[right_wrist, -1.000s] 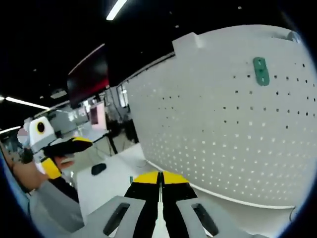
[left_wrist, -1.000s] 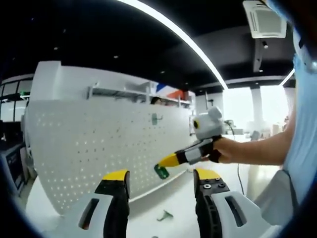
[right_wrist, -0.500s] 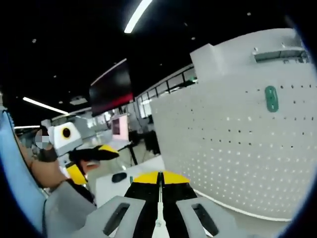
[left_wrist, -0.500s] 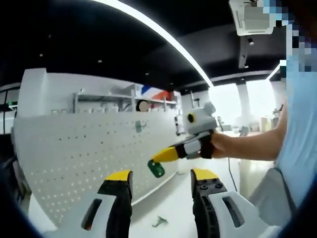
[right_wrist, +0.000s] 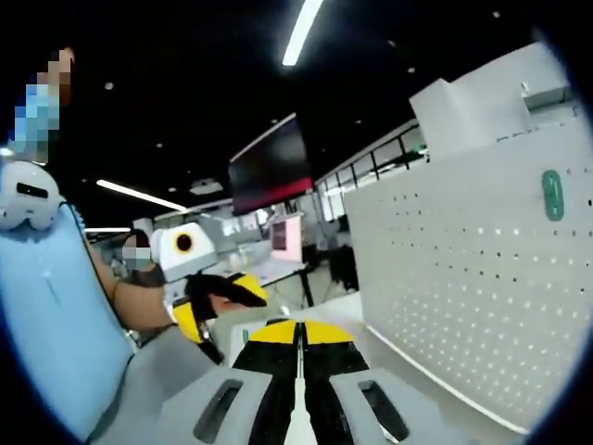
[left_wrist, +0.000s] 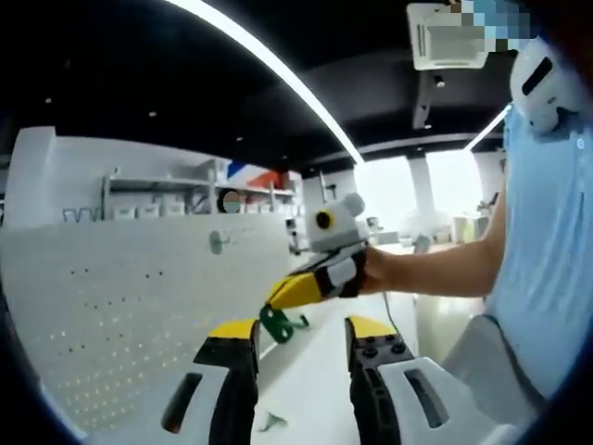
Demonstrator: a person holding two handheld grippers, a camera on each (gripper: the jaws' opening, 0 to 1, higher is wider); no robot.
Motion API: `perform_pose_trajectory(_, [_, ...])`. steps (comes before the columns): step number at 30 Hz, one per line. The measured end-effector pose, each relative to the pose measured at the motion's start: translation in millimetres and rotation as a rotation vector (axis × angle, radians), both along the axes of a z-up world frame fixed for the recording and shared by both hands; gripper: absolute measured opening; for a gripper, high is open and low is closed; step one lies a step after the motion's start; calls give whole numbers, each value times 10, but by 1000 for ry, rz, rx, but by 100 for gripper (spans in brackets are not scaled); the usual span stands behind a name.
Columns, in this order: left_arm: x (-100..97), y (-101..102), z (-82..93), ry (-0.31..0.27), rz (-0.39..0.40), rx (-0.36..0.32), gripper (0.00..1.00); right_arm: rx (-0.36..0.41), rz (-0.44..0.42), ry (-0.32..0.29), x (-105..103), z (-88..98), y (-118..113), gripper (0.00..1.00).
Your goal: Insert the hook assembly into the mounting plate slot until the hook locks in place.
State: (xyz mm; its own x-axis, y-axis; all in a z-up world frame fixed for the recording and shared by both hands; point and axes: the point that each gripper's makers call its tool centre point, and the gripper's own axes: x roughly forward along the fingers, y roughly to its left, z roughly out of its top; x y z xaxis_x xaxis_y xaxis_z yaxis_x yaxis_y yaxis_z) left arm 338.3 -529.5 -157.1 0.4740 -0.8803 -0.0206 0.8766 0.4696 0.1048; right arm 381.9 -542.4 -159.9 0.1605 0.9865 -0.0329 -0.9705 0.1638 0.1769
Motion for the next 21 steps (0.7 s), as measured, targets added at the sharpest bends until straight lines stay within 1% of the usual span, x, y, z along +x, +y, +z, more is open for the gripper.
perform_pose_trajectory(4, [-54,-40,44,-1,-30,-21,37,19,47,6,-73,19,15,0])
perform_pose_trajectory(7, [-108,-71,90,-6,-66,-38,31,57,91,24,-126,67,6,0])
perform_pose_trajectory(9, [-142,-89,122,-10,-87,-50,27,65,115,28,-177,87,13,0])
perform_pose_trajectory(15, [-195,-142,159,-8,-121,-69,24,64,149,22,-244,101,25,0])
perform_pose_trajectory(16, [-205,-152,161,-8,-129,-71,21,70,152,23,-249,108,24,0])
perform_pose_trajectory(18, [-204,-165,164,-3,-133,-79,20,86,164,27,-277,131,28,0])
perform_pose_trajectory(21, [-203,-174,187,4,-144,-109,16,106,174,31,-300,157,28,0])
